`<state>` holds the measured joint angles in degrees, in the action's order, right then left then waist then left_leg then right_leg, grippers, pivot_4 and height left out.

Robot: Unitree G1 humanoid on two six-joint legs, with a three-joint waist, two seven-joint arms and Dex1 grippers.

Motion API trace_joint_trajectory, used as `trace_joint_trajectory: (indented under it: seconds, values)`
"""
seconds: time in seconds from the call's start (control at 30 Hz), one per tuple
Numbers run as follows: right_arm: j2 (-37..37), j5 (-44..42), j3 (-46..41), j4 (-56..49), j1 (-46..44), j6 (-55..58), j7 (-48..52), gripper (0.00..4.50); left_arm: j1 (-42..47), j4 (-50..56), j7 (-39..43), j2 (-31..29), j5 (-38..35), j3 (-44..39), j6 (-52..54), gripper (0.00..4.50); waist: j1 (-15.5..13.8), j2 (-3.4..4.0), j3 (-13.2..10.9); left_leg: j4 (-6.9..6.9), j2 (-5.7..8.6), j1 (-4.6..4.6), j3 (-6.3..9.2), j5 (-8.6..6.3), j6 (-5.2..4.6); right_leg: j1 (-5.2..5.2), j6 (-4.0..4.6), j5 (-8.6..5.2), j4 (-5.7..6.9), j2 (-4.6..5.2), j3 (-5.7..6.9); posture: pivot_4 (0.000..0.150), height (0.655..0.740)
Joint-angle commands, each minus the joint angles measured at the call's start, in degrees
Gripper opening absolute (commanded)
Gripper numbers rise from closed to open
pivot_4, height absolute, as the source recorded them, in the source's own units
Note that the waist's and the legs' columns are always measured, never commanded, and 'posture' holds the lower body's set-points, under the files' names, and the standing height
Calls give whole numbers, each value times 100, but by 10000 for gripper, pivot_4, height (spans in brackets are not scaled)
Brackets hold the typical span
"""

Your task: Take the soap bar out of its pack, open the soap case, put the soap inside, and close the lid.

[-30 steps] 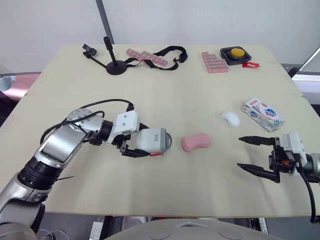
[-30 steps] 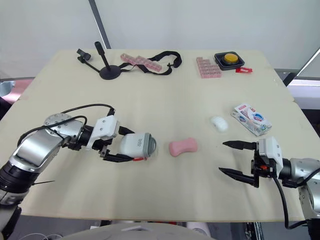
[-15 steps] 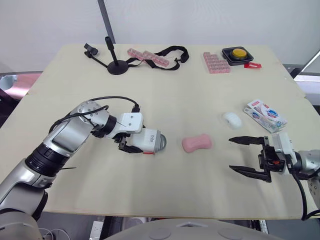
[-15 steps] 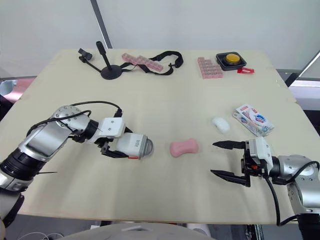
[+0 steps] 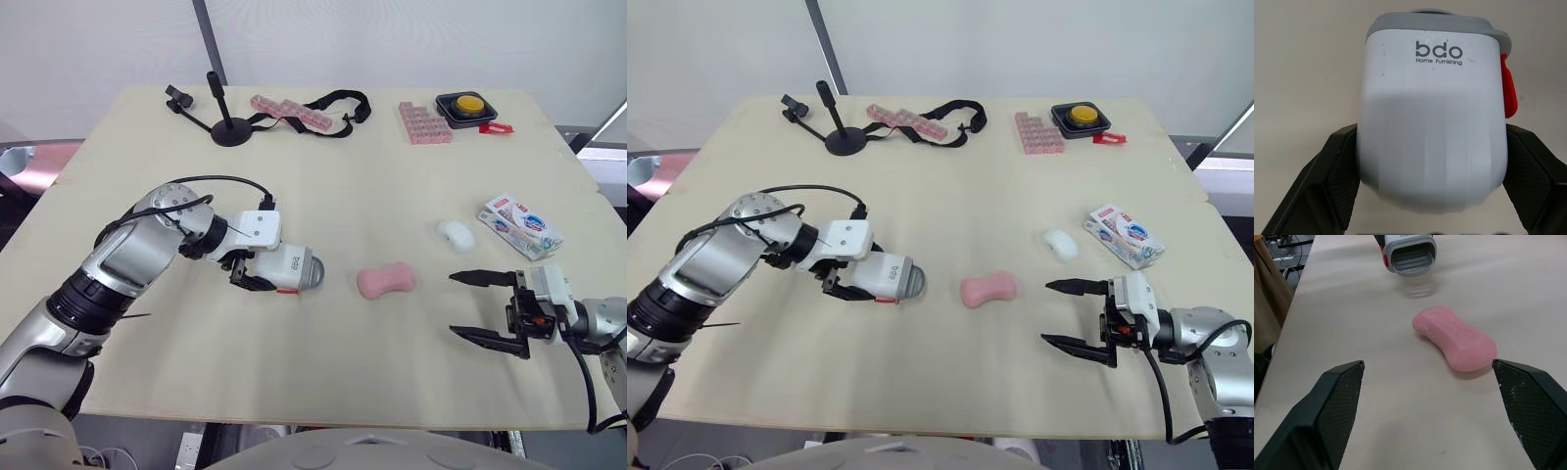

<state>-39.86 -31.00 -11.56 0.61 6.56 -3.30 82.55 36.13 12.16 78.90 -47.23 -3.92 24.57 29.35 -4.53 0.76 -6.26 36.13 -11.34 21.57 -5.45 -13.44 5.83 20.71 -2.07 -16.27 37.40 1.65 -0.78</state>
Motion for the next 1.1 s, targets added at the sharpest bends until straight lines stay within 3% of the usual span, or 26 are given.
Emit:
trace_joint_trajectory:
  seconds: [0.03,0.5,0.93,1.1]
  values:
    - [-5,-52,-25,-123,-67,-13,-66,44696,186,185,160,-104,-6,49,218,35028,0,0,0,0,0,0,0,0,0,0,0,0,-1,0,0,1500,7400]
    - [27,2,85,-53,-23,-123,-192,44696,625,401,441,-271,34,337,825,35028,-4,-1,0,-3,1,3,0,0,0,-1,0,0,-3,0,0,1500,7400]
    - [4,39,125,70,-67,-223,-193,44696,981,153,439,-132,347,615,675,35028,-8,-1,-1,-8,3,4,0,0,1,-7,0,0,-9,2,1,1500,7400]
    - [-14,43,116,97,-75,-237,-208,44696,815,233,692,-407,340,599,557,35028,3,-1,-1,-20,3,1,-1,0,1,-7,0,0,-15,-2,0,1500,7400]
